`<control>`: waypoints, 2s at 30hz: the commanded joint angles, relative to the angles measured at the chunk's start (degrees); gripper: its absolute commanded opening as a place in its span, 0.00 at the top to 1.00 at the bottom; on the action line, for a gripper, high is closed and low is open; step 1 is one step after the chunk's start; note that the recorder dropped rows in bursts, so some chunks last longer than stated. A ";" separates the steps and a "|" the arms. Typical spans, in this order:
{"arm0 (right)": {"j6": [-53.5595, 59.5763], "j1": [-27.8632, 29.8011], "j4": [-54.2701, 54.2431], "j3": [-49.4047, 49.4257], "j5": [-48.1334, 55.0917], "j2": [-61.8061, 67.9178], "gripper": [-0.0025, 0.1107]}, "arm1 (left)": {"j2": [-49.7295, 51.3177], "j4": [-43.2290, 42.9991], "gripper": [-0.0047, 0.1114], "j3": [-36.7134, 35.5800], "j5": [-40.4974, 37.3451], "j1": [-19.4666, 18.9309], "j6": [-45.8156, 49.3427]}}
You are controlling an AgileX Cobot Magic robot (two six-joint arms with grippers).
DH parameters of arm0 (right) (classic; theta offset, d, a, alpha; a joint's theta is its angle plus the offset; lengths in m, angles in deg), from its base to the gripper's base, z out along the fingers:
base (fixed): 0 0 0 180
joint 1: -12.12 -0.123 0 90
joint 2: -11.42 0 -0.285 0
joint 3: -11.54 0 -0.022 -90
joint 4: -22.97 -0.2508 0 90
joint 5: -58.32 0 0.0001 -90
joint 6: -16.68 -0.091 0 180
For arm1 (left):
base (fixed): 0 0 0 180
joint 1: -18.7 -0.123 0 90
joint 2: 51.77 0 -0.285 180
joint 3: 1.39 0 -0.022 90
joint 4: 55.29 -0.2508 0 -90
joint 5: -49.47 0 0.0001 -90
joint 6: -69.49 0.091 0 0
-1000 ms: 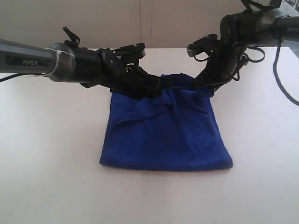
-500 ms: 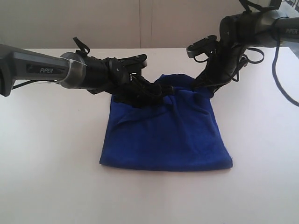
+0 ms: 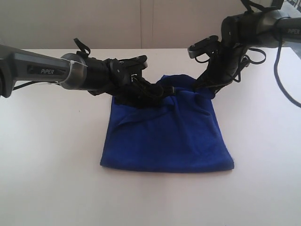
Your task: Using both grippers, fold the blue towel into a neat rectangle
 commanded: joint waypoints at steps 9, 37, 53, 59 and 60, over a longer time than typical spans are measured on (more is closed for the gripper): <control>-0.52 0.55 -0.03 -0.13 -0.28 -0.23 0.98 | -1.31 0.16 0.96 0.34 -1.50 -0.52 0.00; 3.83 -1.82 -3.44 2.50 14.56 -22.87 0.98 | -25.41 -21.76 0.96 0.23 -42.25 -6.72 21.64; 4.38 -2.92 -3.45 22.43 14.53 -47.57 0.98 | -41.55 -22.43 0.96 -7.69 -50.63 -4.99 21.20; 4.53 -2.92 -5.83 27.95 15.20 -56.28 0.98 | -48.49 -22.43 0.96 -13.54 -50.97 -0.72 19.63; 4.53 -2.92 -6.22 28.87 15.20 -57.40 0.98 | -49.39 -22.55 0.96 -14.05 -50.81 0.01 18.66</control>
